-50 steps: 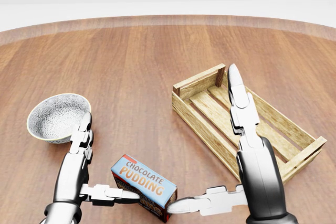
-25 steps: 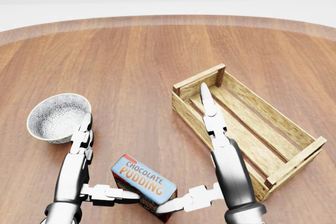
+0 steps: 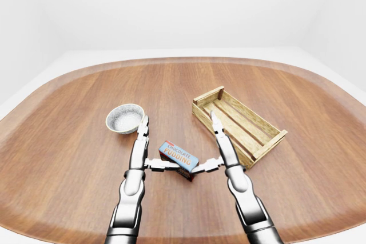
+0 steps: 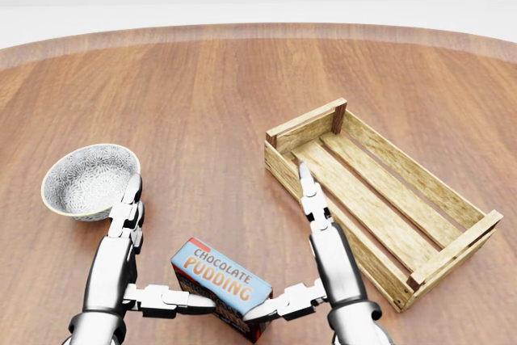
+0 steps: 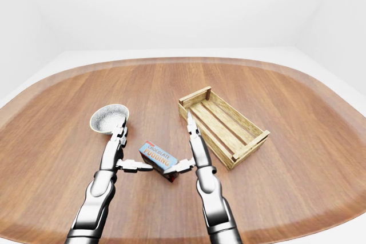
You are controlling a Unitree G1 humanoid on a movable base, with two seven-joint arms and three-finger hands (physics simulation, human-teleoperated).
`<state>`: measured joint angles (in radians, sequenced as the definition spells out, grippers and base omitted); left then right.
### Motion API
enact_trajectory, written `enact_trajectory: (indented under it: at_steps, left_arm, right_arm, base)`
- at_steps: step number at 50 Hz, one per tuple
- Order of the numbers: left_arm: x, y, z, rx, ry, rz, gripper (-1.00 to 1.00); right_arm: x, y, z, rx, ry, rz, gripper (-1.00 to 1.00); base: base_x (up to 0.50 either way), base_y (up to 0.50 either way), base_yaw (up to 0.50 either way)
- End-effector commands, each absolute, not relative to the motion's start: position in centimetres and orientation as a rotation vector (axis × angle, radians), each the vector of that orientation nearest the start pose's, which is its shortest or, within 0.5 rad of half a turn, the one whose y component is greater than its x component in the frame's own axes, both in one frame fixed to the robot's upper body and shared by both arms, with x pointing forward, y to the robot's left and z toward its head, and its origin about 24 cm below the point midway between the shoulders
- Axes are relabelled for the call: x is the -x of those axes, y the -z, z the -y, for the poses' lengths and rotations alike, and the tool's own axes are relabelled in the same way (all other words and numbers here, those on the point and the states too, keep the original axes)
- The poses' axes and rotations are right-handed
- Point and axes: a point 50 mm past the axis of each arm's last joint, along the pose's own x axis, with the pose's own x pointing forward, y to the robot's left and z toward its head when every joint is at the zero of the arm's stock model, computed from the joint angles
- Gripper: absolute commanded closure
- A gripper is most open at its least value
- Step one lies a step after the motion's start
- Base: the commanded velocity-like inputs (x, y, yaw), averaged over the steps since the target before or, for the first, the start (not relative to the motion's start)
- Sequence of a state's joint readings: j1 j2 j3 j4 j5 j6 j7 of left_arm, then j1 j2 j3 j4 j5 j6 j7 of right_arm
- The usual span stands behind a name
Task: Pick up the chocolate pudding and put it in the tray.
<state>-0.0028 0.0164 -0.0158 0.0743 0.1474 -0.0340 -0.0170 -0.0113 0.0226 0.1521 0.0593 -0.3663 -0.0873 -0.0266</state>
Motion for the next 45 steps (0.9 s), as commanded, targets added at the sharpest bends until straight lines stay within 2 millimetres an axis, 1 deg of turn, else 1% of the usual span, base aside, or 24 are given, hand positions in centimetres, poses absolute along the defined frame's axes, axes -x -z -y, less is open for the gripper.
enact_trajectory:
  at_steps: [1, 2, 3, 5, 7, 9, 12, 13, 14, 16, 17, 18, 20, 23, 24, 26, 27, 28, 38, 39, 40, 42, 44, 45]
  left_arm:
    - [-25.3, -3.1, -14.9, -0.121, 0.037, -0.028, -1.0]
    - [-25.3, -3.1, -14.9, -0.121, 0.037, -0.028, -1.0]
    - [-25.3, -3.1, -14.9, -0.121, 0.037, -0.028, -1.0]
    - [-25.3, -3.0, -14.9, -0.121, 0.037, -0.028, -1.0]
    - [-25.3, -3.0, -14.9, -0.121, 0.037, -0.028, -1.0]
    - [-25.3, -3.0, -14.9, -0.121, 0.037, -0.029, -1.0]
    - [-25.3, -2.9, -14.9, -0.121, 0.037, -0.03, -1.0]
    - [-25.3, -2.9, -14.9, -0.121, 0.036, -0.03, -1.0]
    - [-25.3, -3.0, -14.9, -0.12, 0.037, -0.031, -1.0]
    - [-25.3, -3.0, -14.9, -0.121, 0.037, -0.031, -1.0]
    - [-25.3, -3.0, -14.8, -0.121, 0.037, -0.031, -1.0]
    - [-25.3, -3.0, -14.8, -0.121, 0.037, -0.031, -1.0]
    - [-25.3, -3.0, -14.8, -0.122, 0.037, -0.032, -1.0]
    - [-25.3, -3.0, -14.8, -0.122, 0.037, -0.032, -1.0]
    - [-25.3, -3.0, -14.8, -0.122, 0.038, -0.032, -1.0]
    - [-25.3, -3.0, -14.8, -0.122, 0.038, -0.032, -1.0]
    - [-25.3, -3.0, -14.8, -0.122, 0.038, -0.032, -1.0]
    - [-25.4, -3.0, -14.9, -0.122, 0.038, -0.032, -1.0]
    - [-25.4, -3.0, -14.9, -0.123, 0.038, -0.032, -1.0]
    - [-25.4, -3.0, -14.9, -0.123, 0.038, -0.032, -1.0]
    - [-25.4, -3.0, -14.9, -0.123, 0.038, -0.032, -1.0]
    - [-25.4, -3.0, -14.9, -0.123, 0.039, -0.032, -1.0]
    - [-25.4, -3.0, -14.9, -0.123, 0.038, -0.032, -1.0]
    - [-25.4, -3.0, -14.9, -0.123, 0.038, -0.032, -1.0]
  right_arm:
    - [-25.5, -2.7, 10.3, 0.332, -0.165, 0.018, -1.0]
    - [-25.5, -2.7, 10.3, 0.331, -0.166, 0.018, -1.0]
    - [-25.4, -1.4, 10.4, 0.342, -0.157, -0.034, -1.0]
    - [-25.4, -0.6, 10.5, 0.351, -0.154, -0.068, -1.0]
    - [-25.5, -2.6, 10.2, 0.335, -0.175, 0.013, -1.0]
    - [-25.3, -0.3, 10.4, 0.357, -0.16, -0.082, -1.0]
    - [-25.2, 0.2, 10.5, 0.361, -0.16, -0.104, -1.0]
    - [-25.2, -1.1, 10.2, 0.347, -0.173, -0.048, -1.0]
    - [-25.2, -1.8, 10.1, 0.343, -0.181, -0.02, -1.0]
    - [-25.1, -1.9, 9.9, 0.343, -0.188, -0.014, -1.0]
    - [-25.1, -0.4, 10.1, 0.354, -0.18, -0.076, -1.0]
    - [-25.1, -0.3, 10.1, 0.355, -0.18, -0.08, -1.0]
    - [-25.2, -1.4, 10.0, 0.341, -0.193, -0.037, -1.0]
    - [-25.1, -1.4, 9.8, 0.34, -0.2, -0.036, -1.0]
    - [-25.1, 0.2, 10.0, 0.352, -0.192, -0.104, -1.0]
    - [-25.0, 1.5, 10.2, 0.362, -0.188, -0.159, -1.0]
    - [-25.1, -0.3, 9.8, 0.345, -0.208, -0.082, -1.0]
    - [-25.1, -0.7, 9.7, 0.345, -0.215, -0.066, -1.0]
    - [-25.1, -0.8, 9.4, 0.362, -0.239, -0.061, -1.0]
    - [-25.1, -0.5, 9.2, 0.375, -0.25, -0.071, -1.0]
    - [-25.1, 0.9, 9.3, 0.391, -0.243, -0.13, -1.0]
    - [-25.2, 0.4, 9.2, 0.387, -0.254, -0.107, -1.0]
    - [-25.1, 2.5, 9.4, 0.416, -0.244, -0.199, -1.0]
    - [-25.2, 2.4, 9.4, 0.414, -0.248, -0.195, -1.0]
  base:
    - [0.0, 0.0, 0.0]
    - [0.0, 0.0, 0.0]
    - [0.0, 0.0, 0.0]
    - [0.0, 0.0, 0.0]
    - [0.0, 0.0, 0.0]
    - [0.0, 0.0, 0.0]
    - [0.0, 0.0, 0.0]
    - [0.0, 0.0, 0.0]
    - [0.0, 0.0, 0.0]
    - [0.0, 0.0, 0.0]
    - [0.0, 0.0, 0.0]
    - [0.0, 0.0, 0.0]
    - [0.0, 0.0, 0.0]
    - [0.0, 0.0, 0.0]
    - [0.0, 0.0, 0.0]
    - [0.0, 0.0, 0.0]
    - [0.0, 0.0, 0.0]
    - [0.0, 0.0, 0.0]
    - [0.0, 0.0, 0.0]
    - [0.0, 0.0, 0.0]
    - [0.0, 0.0, 0.0]
    - [0.0, 0.0, 0.0]
    - [0.0, 0.0, 0.0]
    - [0.0, 0.0, 0.0]
